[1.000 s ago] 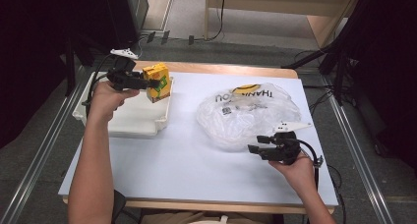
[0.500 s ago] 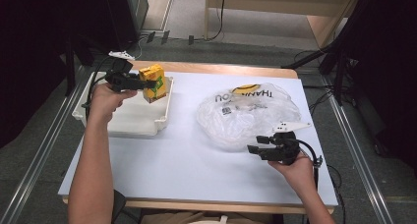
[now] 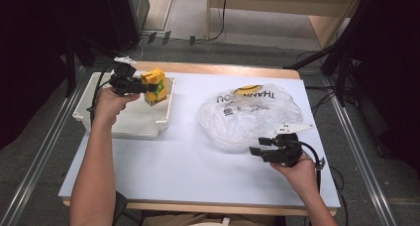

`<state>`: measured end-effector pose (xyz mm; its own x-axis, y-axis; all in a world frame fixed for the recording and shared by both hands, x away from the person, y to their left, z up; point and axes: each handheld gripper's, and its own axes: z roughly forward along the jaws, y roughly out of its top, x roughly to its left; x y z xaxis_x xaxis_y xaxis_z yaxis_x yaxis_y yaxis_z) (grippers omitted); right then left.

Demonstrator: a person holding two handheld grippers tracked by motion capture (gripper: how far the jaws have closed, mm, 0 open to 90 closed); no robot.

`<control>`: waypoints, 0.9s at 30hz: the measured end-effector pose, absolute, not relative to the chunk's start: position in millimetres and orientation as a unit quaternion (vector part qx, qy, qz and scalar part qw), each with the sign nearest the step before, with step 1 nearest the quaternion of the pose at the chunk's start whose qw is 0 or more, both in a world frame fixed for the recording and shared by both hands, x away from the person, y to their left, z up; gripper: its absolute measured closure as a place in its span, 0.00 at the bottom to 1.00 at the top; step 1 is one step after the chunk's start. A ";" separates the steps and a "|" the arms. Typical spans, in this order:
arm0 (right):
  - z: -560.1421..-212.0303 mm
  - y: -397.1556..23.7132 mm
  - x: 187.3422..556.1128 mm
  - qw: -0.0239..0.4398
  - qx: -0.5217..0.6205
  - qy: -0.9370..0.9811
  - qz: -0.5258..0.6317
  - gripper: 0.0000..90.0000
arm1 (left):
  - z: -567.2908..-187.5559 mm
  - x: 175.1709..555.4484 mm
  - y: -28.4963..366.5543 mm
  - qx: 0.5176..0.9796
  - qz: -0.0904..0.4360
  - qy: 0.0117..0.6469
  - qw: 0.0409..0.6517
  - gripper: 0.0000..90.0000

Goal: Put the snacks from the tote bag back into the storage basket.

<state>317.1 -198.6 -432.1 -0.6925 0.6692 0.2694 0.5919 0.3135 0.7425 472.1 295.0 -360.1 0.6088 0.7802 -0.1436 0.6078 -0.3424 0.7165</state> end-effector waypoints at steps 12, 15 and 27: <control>-432.7 -202.5 313.0 0.047 0.397 0.806 0.437 0.48 | -373.9 483.0 290.4 0.815 0.115 0.435 0.365 0.58; -432.9 -202.9 312.2 0.047 0.397 0.805 0.438 0.48 | -376.0 484.7 289.0 0.816 0.113 0.435 0.364 0.58; -433.3 -205.1 310.8 0.052 0.400 0.806 0.434 0.48 | -386.7 489.9 282.2 0.817 0.125 0.432 0.362 0.58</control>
